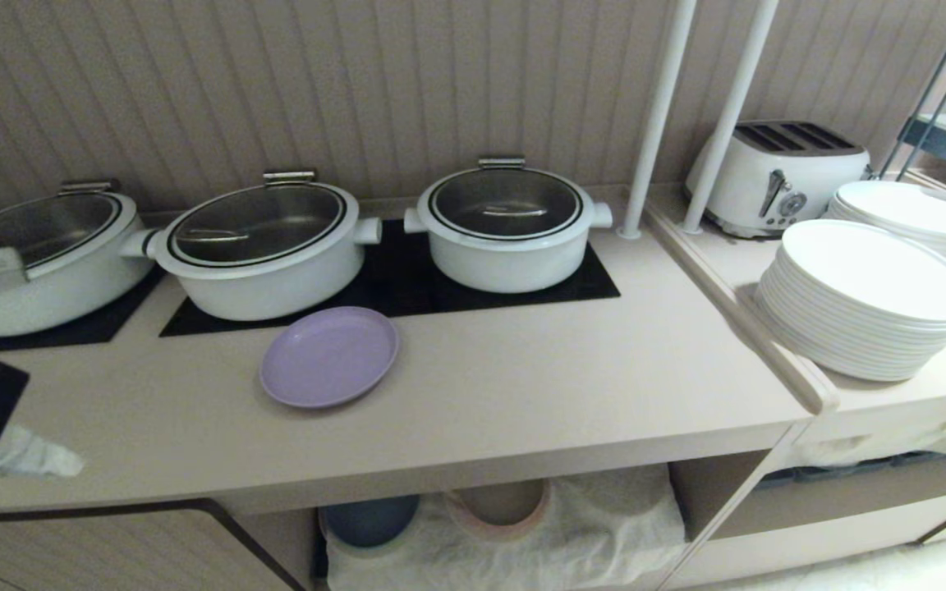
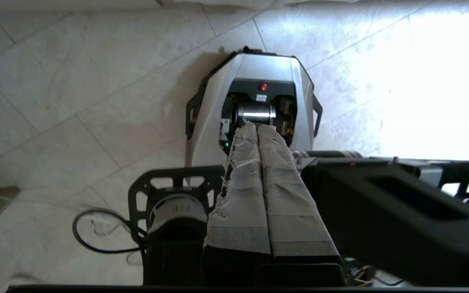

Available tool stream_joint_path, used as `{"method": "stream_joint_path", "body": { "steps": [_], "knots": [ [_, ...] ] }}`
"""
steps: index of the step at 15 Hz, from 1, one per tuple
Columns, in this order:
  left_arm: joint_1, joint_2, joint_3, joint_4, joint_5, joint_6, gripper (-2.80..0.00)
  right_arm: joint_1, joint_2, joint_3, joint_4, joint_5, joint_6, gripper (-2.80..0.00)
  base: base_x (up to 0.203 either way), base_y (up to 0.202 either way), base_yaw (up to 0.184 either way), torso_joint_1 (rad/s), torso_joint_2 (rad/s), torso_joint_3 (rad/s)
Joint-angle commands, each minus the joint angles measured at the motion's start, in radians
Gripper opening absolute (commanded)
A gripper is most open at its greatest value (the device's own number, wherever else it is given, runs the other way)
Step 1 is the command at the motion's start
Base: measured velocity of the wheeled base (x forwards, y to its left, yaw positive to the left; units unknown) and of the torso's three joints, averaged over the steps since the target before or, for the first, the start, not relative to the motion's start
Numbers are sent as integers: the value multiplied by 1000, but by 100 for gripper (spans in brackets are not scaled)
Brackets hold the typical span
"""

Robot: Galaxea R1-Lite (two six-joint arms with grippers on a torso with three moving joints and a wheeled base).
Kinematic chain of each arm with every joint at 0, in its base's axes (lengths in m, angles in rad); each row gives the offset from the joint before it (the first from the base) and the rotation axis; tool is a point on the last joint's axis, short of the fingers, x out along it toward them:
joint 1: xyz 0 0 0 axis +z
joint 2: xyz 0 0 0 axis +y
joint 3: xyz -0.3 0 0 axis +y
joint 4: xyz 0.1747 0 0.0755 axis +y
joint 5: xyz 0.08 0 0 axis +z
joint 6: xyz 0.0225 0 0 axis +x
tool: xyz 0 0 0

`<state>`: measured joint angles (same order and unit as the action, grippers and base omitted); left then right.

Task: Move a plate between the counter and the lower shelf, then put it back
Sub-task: Pick up the plate

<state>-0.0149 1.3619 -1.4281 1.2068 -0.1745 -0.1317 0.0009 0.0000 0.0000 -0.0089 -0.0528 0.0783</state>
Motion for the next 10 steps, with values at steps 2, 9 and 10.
{"method": "stream_joint_path", "body": {
  "steps": [2,9,10],
  "knots": [
    [-20,217,-149,15,-3,-34,-280,1,0,0,0,0,0,-280,0,0,0,0,0,0],
    [-87,403,-283,-9,-9,-192,-280,0,0,0,0,-1,0,-280,0,0,0,0,0,0],
    [-84,430,-283,-37,-5,-228,-280,1,0,0,0,-1,0,-280,0,0,0,0,0,0]
  ]
}}
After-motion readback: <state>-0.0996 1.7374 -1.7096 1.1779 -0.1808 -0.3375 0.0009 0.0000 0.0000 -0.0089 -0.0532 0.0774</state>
